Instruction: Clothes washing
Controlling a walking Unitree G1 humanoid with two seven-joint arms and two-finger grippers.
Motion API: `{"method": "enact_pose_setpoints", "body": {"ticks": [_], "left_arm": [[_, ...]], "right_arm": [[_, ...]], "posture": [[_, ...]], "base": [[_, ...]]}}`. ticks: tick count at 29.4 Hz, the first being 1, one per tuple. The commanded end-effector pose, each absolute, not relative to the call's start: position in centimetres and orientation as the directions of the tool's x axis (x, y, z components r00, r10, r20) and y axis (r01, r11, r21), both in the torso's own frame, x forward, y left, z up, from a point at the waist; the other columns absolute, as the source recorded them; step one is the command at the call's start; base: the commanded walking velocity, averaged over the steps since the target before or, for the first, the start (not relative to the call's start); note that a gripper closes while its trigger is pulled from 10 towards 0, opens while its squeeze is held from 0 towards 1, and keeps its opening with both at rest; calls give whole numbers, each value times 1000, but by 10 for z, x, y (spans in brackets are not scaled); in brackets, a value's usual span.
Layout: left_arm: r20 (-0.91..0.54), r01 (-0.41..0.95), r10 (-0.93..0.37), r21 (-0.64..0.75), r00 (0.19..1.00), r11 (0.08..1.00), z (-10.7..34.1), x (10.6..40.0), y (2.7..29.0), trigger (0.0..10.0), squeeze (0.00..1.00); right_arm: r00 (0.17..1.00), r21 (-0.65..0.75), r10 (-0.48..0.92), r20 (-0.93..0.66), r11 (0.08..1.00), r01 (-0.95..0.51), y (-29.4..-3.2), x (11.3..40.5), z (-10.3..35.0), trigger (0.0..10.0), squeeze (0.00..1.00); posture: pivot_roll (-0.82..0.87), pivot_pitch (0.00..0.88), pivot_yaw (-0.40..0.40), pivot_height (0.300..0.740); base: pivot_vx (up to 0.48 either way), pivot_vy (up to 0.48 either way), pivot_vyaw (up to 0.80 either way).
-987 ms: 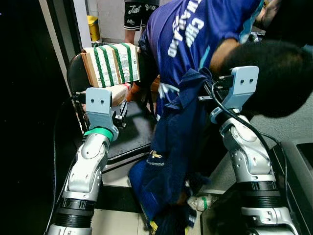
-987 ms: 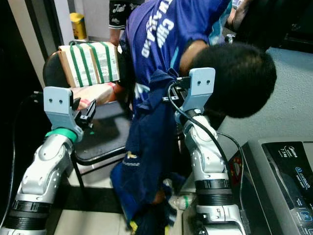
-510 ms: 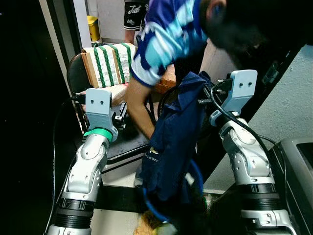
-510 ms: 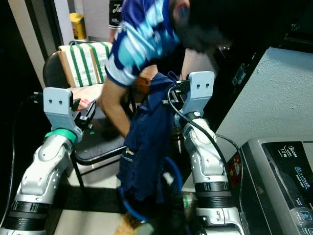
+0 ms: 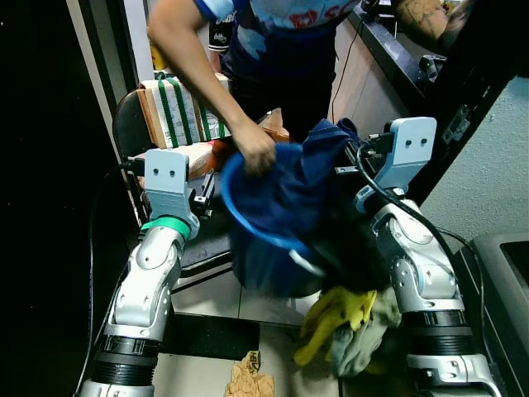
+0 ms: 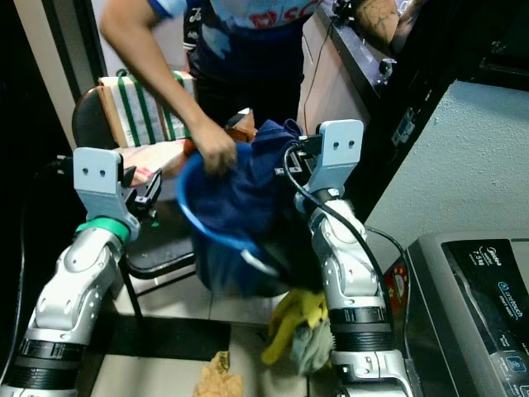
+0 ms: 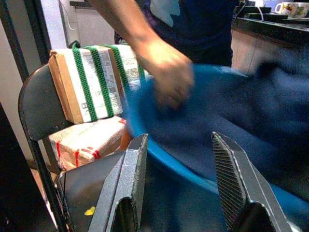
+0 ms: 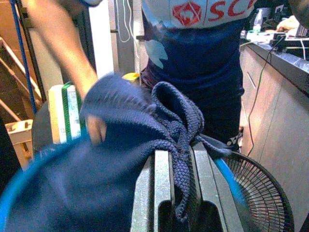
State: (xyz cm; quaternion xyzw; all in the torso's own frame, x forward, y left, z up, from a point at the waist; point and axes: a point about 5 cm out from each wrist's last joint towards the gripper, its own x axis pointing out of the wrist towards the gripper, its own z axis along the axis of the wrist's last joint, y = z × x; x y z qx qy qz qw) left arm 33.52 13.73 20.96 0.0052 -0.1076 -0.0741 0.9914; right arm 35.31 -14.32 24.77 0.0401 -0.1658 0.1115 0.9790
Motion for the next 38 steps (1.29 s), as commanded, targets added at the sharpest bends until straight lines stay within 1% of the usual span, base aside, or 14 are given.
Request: {"method": "enact_pose_setpoints", "body": {"ticks": [1,22,38], "left_arm": [[207,153,-154,21,966,988,207,334,135,10000,0],[204,156,-158,28,966,987,207,335,137,10000,0],[215,176,-178,28,960,984,211,338,131,10000,0]], "right_arm": [[918,41,200,342,973,-227,-145,354,249,10000,0],[921,40,195,338,975,-221,-144,353,246,10000,0],[918,33,193,348,976,-217,-144,355,251,10000,0]], "posture": [[5,0,-36,740],[10,8,-25,740],[1,0,-24,740]], "base": [[0,0,0],[0,0,0],[0,0,0]]}}
